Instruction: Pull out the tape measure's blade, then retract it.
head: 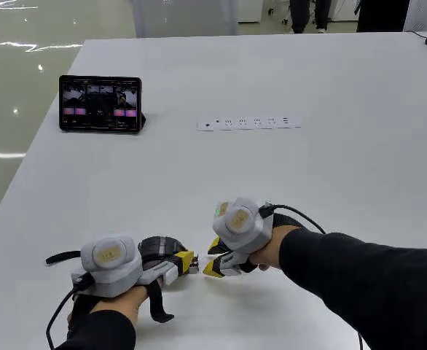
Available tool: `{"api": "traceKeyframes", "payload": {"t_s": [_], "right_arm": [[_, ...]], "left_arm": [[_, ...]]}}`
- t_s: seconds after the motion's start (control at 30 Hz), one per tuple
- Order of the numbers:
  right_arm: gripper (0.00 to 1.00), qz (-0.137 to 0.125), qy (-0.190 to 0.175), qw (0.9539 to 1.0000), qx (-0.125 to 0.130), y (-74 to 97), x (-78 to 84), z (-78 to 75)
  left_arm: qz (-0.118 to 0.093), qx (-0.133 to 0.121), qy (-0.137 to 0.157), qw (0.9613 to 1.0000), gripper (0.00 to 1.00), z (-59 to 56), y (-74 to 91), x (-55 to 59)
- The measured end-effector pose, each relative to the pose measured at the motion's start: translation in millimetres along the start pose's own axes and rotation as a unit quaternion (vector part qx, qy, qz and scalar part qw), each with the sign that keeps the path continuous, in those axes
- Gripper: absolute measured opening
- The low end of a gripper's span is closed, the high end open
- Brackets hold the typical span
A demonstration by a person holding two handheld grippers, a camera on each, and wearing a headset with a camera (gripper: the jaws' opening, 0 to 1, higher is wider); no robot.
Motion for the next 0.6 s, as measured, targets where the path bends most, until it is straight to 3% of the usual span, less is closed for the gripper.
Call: {"api": "traceKeyframes", "payload": {"t_s": [0.23,0.3,0.37,0.47,0.6], "right_arm": [[0.27,-0.016,-0.026,0.9995,0.012,20.7,12.8,-1.1],[0.29,-0.024,-0.027,0.9993,0.013,29.4,16.6,0.5],[0.30,-0.028,-0.027,0.9991,0.018,35.8,21.0,0.8],[0.32,-0.034,-0.032,0.9986,0.024,46.8,33.3,-0.2],[0.35,-0.045,-0.050,0.9972,0.033,60.5,44.2,-3.3]], "left_arm": [[-0.008,-0.006,-0.013,0.9999,0.99,19.3,9.7,-1.9],[-0.006,-0.003,-0.012,0.9999,0.99,25.0,13.7,-2.3],[-0.018,0.016,-0.013,0.9996,0.99,21.4,17.7,-8.3],[-0.013,0.049,-0.058,0.9970,0.99,19.5,24.5,-8.4],[-0.007,0.078,-0.083,0.9934,0.99,20.2,34.1,-4.6]]}}
Point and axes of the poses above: the centre of the closed fingertips' face, and the gripper's own axes: y roughly backward along the fingers, z roughly to its left, x roughly out of its underside, the point moved 2 cm from there along y, roughly backward along the fingers, and after that the axes turned 9 degrees about -y, right-handed, at the moved point
